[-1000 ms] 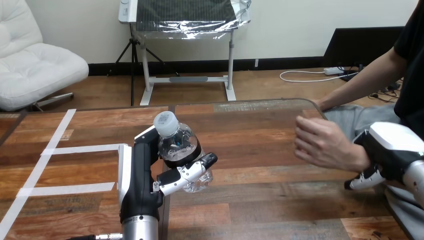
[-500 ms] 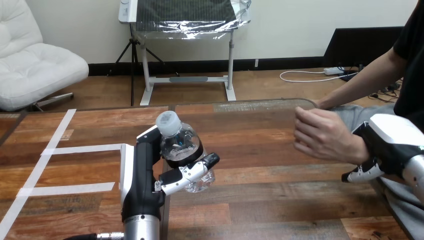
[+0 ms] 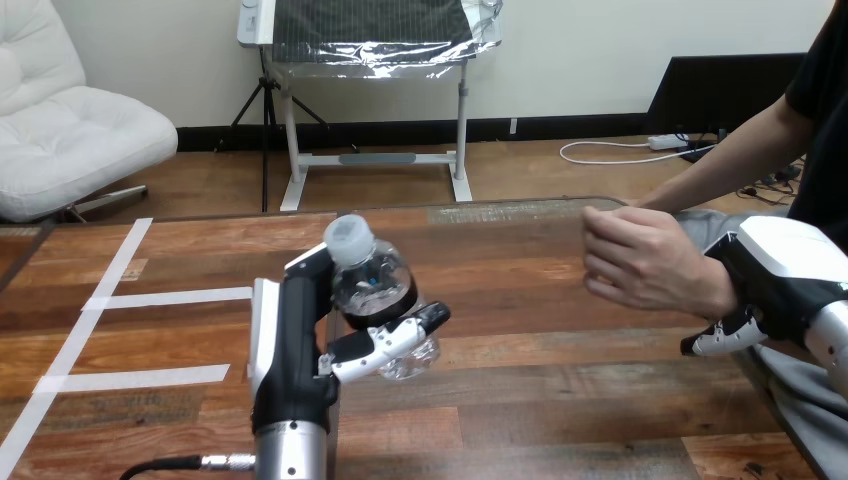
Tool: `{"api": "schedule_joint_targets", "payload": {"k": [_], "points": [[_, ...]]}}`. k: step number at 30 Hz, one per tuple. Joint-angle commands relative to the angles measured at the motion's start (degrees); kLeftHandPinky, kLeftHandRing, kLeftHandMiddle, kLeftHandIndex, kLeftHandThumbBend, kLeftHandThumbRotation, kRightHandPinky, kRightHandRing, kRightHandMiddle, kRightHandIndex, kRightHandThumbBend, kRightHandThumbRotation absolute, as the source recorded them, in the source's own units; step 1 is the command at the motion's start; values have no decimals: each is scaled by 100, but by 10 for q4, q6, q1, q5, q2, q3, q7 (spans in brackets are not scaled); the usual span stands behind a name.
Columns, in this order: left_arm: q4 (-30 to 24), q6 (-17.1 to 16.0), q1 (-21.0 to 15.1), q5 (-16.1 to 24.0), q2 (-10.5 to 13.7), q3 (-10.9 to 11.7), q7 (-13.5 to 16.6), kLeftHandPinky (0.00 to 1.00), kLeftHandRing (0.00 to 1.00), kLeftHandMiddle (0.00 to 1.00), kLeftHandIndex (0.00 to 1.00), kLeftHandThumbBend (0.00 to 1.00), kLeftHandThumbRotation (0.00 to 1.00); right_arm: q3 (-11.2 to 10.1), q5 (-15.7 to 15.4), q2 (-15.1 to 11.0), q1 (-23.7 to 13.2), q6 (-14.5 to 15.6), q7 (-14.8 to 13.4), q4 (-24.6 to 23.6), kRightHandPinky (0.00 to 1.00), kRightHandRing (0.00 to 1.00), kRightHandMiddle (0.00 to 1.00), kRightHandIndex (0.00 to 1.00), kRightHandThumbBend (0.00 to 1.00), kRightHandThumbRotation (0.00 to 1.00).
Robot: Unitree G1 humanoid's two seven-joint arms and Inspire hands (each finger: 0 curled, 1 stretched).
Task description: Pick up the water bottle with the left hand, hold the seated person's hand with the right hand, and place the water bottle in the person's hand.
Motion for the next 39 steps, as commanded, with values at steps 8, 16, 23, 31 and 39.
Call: {"api": "schedule_joint_targets", "payload": {"k": [8, 16, 23, 31, 39], "points": [[-21, -3, -52, 4, -21, -14, 7, 40, 41, 43, 46, 68, 0, -15, 1, -14, -11, -5, 2, -48, 18, 24, 33, 37, 74, 0], [-27, 8, -59, 3, -24, -19, 4, 39, 41, 43, 47, 68, 0, -20, 7, -14, -9, -15, 1, -54, 18, 24, 33, 37, 75, 0], [-31, 18, -70, 4, -26, -24, -1, 39, 41, 44, 47, 68, 0, -21, 3, -12, -8, -11, 5, -61, 19, 26, 35, 38, 75, 0], [-20, 9, -87, -5, -28, -31, -10, 39, 41, 44, 47, 67, 0, -23, 6, -5, -6, -4, 5, -65, 20, 27, 36, 39, 77, 0], [-14, 8, -99, -4, -34, -39, -10, 39, 40, 43, 47, 67, 0, -22, 3, -4, -3, -3, 1, -72, 21, 27, 37, 40, 77, 0]]}}
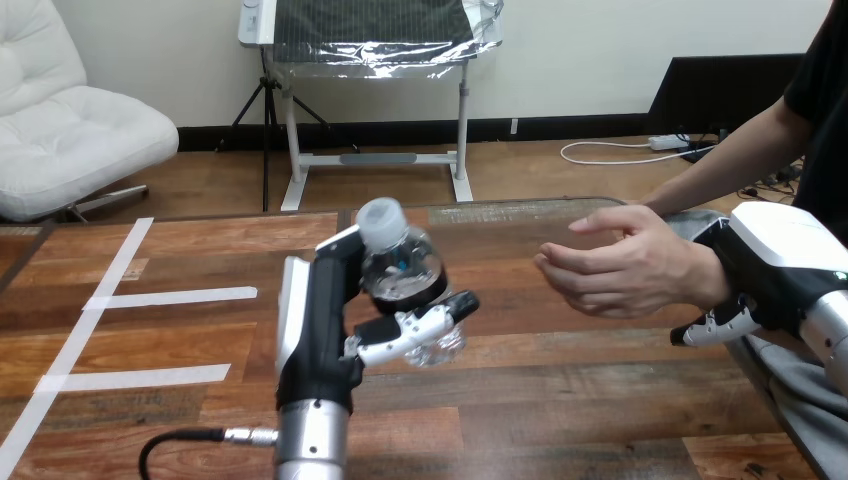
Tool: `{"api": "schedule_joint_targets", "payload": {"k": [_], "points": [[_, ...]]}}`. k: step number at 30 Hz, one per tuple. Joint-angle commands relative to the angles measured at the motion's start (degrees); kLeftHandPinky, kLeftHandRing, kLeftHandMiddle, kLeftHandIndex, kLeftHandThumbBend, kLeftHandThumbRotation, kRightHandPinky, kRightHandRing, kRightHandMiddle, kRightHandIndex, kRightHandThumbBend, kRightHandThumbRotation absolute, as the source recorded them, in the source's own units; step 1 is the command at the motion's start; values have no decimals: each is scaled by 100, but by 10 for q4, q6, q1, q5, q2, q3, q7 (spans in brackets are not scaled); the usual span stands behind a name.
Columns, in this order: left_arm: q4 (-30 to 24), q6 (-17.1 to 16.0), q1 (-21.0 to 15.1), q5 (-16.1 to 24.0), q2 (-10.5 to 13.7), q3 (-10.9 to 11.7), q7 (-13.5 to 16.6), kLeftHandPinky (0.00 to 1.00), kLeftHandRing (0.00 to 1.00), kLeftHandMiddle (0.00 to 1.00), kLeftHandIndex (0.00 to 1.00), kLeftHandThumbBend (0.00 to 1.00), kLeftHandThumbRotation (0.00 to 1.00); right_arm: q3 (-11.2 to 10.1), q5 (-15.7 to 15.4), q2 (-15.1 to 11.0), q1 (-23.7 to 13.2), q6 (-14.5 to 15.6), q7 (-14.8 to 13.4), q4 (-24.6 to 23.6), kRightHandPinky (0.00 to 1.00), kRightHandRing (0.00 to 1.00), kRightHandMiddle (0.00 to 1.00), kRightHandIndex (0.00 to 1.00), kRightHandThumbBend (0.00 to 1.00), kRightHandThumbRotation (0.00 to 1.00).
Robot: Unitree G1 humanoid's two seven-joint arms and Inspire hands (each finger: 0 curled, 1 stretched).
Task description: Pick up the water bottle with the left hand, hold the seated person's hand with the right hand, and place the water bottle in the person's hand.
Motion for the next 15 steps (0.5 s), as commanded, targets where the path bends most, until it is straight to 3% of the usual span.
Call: {"api": "schedule_joint_targets", "payload": {"k": [1, 15], "points": [[-13, -12, -64, -2, -35, -11, 2, 39, 40, 43, 47, 67, 0, -13, 4, -4, -10, -6, -9, -26, 21, 27, 37, 40, 77, 0], [-11, -4, -75, -3, -40, -31, 3, 36, 39, 43, 47, 66, 0, -9, -4, -2, -13, -16, -18, -20, 20, 27, 36, 39, 76, 0]]}}
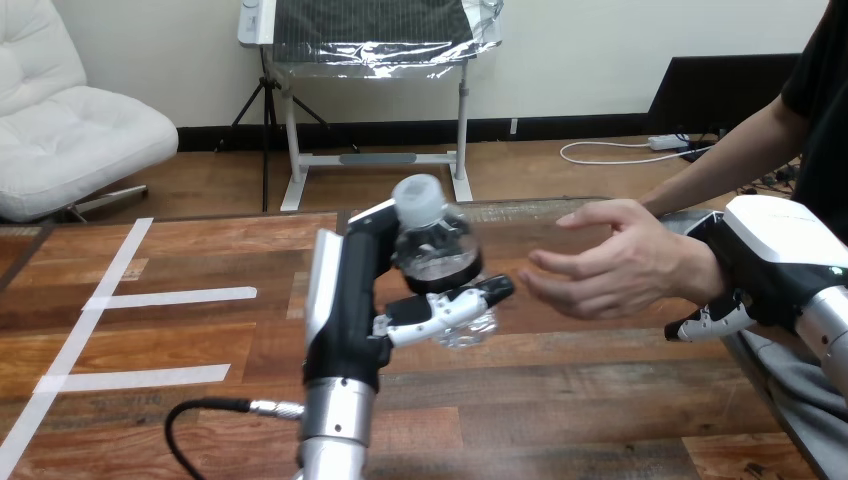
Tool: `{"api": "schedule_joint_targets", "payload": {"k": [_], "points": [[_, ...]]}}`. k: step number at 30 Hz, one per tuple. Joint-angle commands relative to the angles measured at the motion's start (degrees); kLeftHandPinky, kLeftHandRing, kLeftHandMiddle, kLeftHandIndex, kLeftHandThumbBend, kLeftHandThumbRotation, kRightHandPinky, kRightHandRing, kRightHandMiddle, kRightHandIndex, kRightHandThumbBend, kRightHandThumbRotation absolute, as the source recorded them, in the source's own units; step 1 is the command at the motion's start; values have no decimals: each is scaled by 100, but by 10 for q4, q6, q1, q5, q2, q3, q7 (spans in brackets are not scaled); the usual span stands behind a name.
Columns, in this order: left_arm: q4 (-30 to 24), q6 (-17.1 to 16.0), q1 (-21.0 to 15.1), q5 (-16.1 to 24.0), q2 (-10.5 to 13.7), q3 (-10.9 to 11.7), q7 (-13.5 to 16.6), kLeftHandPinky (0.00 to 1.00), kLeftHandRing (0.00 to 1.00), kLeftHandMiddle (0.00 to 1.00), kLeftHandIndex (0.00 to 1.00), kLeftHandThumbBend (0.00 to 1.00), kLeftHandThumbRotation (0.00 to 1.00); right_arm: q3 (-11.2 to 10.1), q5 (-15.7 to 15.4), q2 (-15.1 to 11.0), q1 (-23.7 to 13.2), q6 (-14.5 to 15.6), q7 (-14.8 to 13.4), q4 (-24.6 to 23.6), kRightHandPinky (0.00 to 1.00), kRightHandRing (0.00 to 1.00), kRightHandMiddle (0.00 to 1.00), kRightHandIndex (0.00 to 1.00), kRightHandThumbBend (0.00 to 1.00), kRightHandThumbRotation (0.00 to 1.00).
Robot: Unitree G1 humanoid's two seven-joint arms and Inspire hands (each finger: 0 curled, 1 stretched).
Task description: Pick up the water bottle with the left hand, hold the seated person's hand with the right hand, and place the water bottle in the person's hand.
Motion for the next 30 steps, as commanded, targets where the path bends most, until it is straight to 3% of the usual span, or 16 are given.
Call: {"api": "schedule_joint_targets", "payload": {"k": [1, 14, 30], "points": [[-11, -3, -46, -2, -40, -8, 4, 36, 40, 43, 47, 66, 0, -9, 0, -1, -13, -6, -13, -15, 20, 26, 36, 39, 76, 0], [-1, -2, -57, -7, -48, -27, 1, 37, 40, 44, 47, 67, 0, -6, -8, -2, -12, -12, -17, -21, 19, 27, 36, 39, 75, 0], [-3, 25, -81, -1, -67, -61, -5, 36, 39, 44, 47, 67, 0, -8, -12, 5, -10, -5, -19, -29, 20, 27, 37, 40, 76, 0]]}}
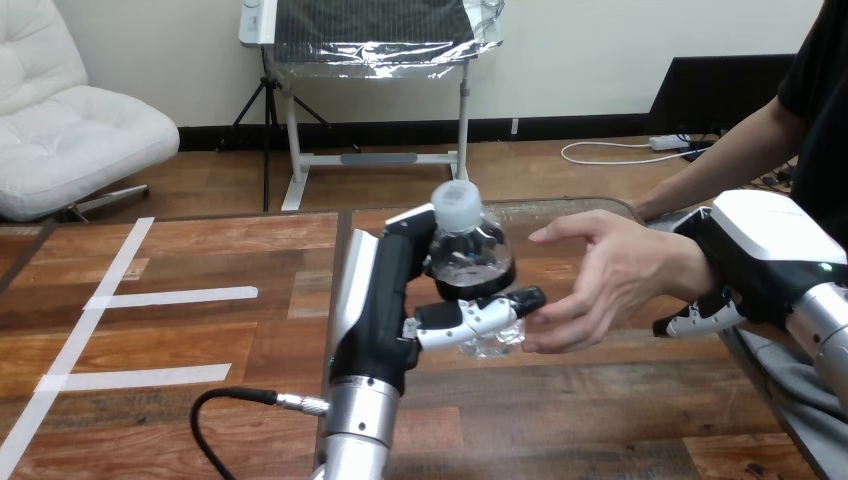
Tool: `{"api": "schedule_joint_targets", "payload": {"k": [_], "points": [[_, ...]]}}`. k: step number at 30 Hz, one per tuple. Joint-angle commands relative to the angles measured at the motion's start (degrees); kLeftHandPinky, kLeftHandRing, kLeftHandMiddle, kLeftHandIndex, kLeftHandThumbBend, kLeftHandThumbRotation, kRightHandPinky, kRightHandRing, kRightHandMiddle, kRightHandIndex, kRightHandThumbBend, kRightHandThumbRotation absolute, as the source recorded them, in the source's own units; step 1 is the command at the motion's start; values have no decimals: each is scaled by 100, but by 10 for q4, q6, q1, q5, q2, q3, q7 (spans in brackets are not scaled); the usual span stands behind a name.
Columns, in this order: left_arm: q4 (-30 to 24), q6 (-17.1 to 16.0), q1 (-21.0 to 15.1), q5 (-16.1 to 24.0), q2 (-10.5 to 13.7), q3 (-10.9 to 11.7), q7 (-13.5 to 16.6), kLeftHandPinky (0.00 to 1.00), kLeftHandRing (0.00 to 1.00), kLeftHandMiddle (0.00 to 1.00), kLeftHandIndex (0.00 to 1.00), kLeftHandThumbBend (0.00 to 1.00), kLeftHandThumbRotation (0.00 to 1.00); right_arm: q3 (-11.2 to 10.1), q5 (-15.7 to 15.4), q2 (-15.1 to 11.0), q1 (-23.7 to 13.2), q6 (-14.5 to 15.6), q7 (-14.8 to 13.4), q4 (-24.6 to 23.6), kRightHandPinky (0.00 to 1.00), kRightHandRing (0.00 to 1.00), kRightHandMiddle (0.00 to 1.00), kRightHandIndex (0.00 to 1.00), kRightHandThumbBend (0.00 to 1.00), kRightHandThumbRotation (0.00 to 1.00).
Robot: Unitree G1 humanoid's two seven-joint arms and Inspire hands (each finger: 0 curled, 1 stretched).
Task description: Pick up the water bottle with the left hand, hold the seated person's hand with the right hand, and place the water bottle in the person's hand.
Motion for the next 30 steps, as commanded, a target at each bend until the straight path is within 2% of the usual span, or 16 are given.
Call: {"api": "schedule_joint_targets", "payload": {"k": [1, 14, 30], "points": [[-9, -6, -69, 1, -68, -20, 2, 35, 39, 44, 47, 67, 0, -8, -5, 2, -10, 8, -13, -17, 20, 27, 37, 40, 76, 0], [0, -9, -85, 1, -79, -41, 8, 35, 39, 44, 46, 67, 0, -11, 5, 4, -8, -12, -17, -14, 22, 29, 38, 40, 78, 0], [24, -17, -100, 3, -91, -62, 26, 36, 40, 44, 45, 67, 0, -15, 7, 3, -2, -8, -6, -29, 20, 27, 36, 38, 78, 0]]}}
